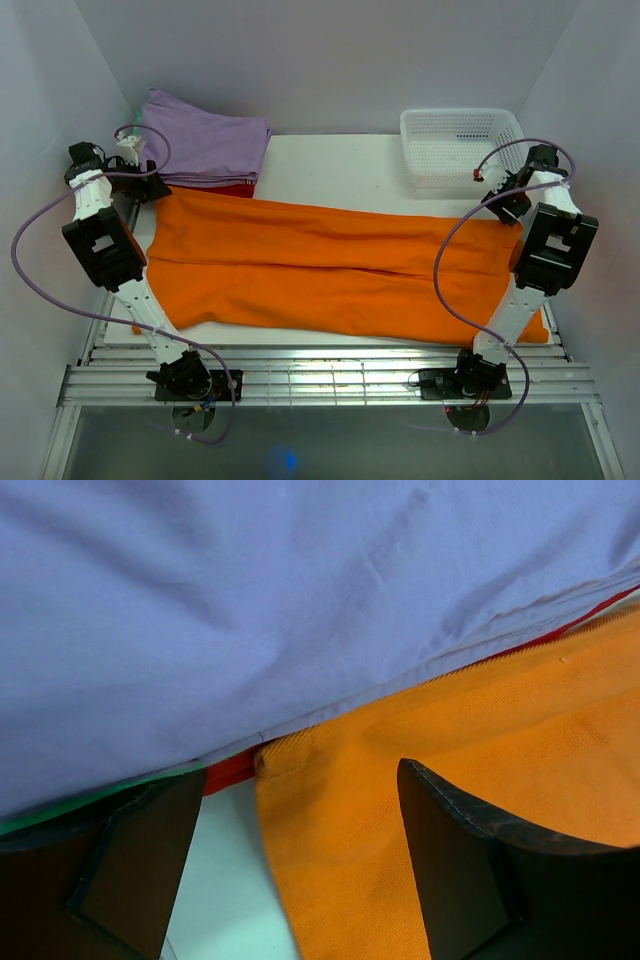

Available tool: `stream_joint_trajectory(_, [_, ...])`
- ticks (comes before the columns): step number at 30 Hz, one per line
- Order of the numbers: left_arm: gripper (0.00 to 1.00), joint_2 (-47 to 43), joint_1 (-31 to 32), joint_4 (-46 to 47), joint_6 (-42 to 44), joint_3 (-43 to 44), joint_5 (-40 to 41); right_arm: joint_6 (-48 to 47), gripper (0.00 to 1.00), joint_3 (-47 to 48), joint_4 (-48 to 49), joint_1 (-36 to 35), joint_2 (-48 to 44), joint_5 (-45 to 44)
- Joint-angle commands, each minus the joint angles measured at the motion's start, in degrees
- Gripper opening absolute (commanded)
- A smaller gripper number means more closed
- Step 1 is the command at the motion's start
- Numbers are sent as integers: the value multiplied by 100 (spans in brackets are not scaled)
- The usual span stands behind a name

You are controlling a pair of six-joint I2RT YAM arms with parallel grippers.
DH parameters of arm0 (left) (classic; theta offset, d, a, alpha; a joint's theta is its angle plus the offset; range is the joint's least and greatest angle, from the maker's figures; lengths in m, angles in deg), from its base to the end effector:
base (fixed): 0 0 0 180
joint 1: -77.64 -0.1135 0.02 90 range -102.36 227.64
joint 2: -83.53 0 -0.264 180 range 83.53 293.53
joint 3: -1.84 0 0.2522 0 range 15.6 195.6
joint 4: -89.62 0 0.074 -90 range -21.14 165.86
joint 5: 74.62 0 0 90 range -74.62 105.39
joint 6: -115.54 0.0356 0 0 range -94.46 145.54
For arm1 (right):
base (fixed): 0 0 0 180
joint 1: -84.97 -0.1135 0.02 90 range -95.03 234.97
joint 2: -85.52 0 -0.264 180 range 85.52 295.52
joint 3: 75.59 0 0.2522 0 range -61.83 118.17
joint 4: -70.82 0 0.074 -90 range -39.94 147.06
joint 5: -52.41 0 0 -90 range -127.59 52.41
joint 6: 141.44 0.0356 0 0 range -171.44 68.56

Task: Fold and stack the trousers
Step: Flatten the trousers out

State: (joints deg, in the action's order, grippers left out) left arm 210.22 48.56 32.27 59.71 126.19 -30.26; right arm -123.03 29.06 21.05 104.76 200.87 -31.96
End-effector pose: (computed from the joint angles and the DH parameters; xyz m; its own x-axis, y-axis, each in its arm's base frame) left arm 0.4315 0.2109 0.2295 -0.6380 0.0945 -0.7642 0.4035 0.8863 -0.2272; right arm 0.4103 -0.1439 0.2100 -0.5351 -0.8110 -0.2366 -0.6848 0.5804 -0.4407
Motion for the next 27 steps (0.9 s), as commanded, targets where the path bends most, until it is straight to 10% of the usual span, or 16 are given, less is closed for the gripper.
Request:
stream_joint_trajectory(1, [88,-84,60,439,-121,-2,-296,-302,68,-54,-151,-2,93,193])
stream_joint_trajectory(10, [77,180,227,439,-16,69,-111,-522,38,-19,-415,-2,216,404])
stream_joint_trajectory(15, [52,216,298,431,-25,-10,-190,-558,8,95,-626,-2,163,536])
stream_joint_trajectory(23, [2,-776,158,334,318,-704,-664,-523,8,236,-723,270,-451,983])
stream_joint_trajectory(27, [0,-1392,-115,133,572,-1030,-814,-566,8,289,-828,639,-847,1326])
